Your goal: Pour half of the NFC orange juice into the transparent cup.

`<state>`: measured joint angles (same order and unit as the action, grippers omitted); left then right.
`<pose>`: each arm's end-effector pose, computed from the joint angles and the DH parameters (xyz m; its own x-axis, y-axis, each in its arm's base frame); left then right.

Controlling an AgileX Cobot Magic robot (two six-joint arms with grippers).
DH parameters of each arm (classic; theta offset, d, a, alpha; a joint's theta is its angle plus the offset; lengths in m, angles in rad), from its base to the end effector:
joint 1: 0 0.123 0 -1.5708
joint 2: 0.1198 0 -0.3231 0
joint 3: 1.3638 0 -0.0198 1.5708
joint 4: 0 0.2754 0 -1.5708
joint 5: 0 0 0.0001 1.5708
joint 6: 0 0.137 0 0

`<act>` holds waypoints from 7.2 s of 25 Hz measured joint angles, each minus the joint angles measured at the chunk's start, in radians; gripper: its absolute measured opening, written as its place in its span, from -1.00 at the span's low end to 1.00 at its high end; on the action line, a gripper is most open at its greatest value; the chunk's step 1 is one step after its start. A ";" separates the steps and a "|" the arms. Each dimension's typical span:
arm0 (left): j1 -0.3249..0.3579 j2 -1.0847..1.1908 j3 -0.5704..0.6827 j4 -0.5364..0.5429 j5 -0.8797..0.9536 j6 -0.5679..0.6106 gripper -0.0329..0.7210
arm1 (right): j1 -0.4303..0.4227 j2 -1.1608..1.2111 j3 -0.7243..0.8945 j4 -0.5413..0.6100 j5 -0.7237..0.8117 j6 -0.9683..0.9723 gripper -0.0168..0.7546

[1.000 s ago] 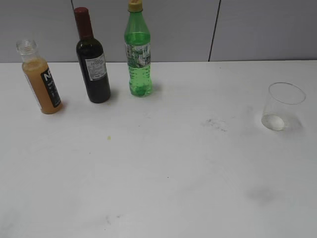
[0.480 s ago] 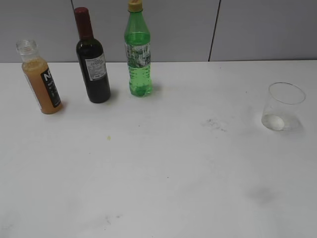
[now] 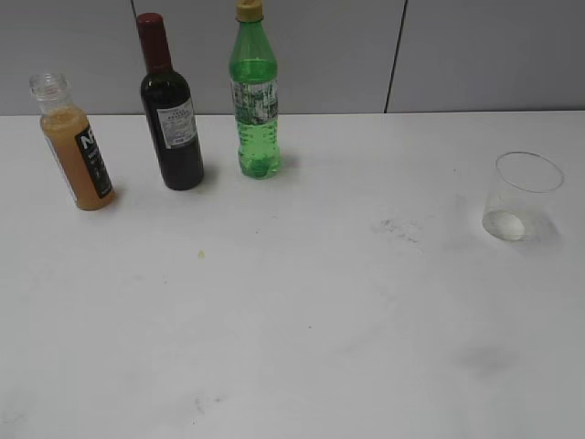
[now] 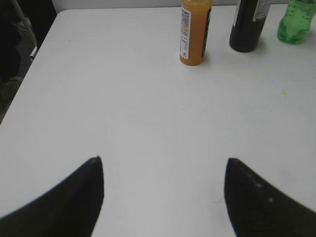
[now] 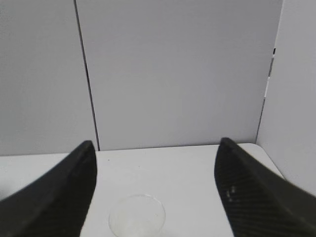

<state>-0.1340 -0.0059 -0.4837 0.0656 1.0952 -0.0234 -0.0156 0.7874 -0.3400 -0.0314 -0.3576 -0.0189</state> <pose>0.0188 0.0055 0.2588 -0.4897 0.0727 -0.8688 0.0865 0.9957 0.0346 0.2027 -0.0017 0.2985 -0.0030 -0.0483 -0.9988 0.0045 0.9988 -0.0483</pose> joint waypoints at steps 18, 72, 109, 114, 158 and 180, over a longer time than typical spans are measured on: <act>0.000 0.000 0.000 0.000 0.000 0.000 0.64 | 0.000 0.498 0.153 -0.153 -0.437 0.082 0.75; 0.000 0.000 0.000 0.000 0.000 0.000 0.64 | 0.000 1.384 -0.255 -0.109 -0.853 0.051 0.75; 0.000 0.000 0.000 0.001 0.000 0.000 0.64 | 0.026 1.243 -0.274 -0.619 -0.853 0.084 0.47; 0.000 0.000 0.000 0.001 0.000 0.000 0.64 | 0.162 1.243 -0.307 -0.693 -0.853 0.091 0.47; 0.000 0.000 0.000 0.002 0.000 0.000 0.64 | 0.635 1.538 -0.754 -0.819 -0.544 0.222 0.76; 0.000 0.000 0.000 0.002 0.000 0.000 0.64 | 0.338 1.031 -0.556 -0.889 0.104 0.260 0.74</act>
<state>-0.1340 -0.0059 -0.4837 0.0675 1.0952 -0.0234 0.3228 1.8182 -0.8962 -0.9201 -0.2535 0.2407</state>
